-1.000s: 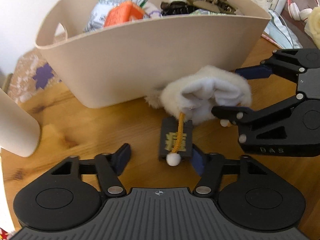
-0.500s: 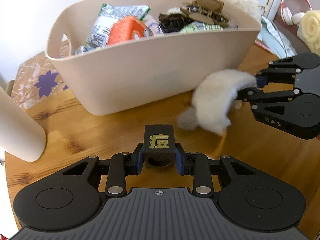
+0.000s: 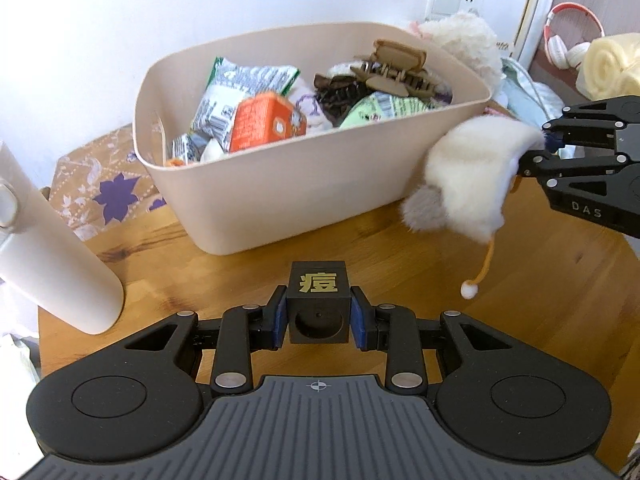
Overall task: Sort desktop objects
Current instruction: 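Carry the black box and white sock into the basket and release both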
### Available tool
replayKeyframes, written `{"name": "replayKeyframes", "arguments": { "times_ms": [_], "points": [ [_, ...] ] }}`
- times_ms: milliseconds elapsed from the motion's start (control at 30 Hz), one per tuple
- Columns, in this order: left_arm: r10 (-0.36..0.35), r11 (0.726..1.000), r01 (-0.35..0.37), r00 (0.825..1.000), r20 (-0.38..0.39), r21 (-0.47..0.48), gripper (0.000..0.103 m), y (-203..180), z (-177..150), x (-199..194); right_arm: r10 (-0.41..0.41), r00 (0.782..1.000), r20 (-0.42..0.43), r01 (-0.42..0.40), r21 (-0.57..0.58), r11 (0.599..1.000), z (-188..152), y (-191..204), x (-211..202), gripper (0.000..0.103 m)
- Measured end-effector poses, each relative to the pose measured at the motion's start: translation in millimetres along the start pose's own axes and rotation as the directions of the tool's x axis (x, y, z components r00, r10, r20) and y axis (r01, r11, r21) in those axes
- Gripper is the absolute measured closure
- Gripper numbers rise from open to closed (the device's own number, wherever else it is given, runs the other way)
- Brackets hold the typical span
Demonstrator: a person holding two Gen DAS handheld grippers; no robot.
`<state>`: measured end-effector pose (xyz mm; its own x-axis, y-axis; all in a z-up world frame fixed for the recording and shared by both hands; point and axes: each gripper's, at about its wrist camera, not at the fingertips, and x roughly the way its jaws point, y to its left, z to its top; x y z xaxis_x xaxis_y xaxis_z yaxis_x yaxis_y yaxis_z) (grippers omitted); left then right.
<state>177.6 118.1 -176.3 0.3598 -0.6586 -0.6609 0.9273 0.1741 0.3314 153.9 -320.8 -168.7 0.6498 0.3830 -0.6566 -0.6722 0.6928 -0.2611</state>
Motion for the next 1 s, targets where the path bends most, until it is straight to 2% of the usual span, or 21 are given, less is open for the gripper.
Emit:
{"name": "replayKeyframes", "arguments": {
  "times_ms": [367, 600, 1000],
  "points": [
    [-0.019, 1.000, 0.018, 0.995, 0.101, 0.012, 0.071, 0.3, 20.1, -38.7, -0.044, 0.995, 0.090, 0.044, -0.002, 0.999, 17.6, -21.2, -26.5, 0.086],
    [0.003, 0.999, -0.009, 0.985, 0.172, 0.037, 0.071, 4.2, 45.5, -55.7, -0.080, 0.984, 0.159, 0.081, -0.003, 0.997, 39.3, -35.4, -37.7, 0.086],
    [0.035, 0.998, -0.047, 0.964, 0.263, 0.038, 0.071, 13.7, 98.5, -61.9, -0.138, 0.963, 0.230, 0.134, 0.036, 0.990, 84.3, -49.3, -28.1, 0.086]
  ]
}}
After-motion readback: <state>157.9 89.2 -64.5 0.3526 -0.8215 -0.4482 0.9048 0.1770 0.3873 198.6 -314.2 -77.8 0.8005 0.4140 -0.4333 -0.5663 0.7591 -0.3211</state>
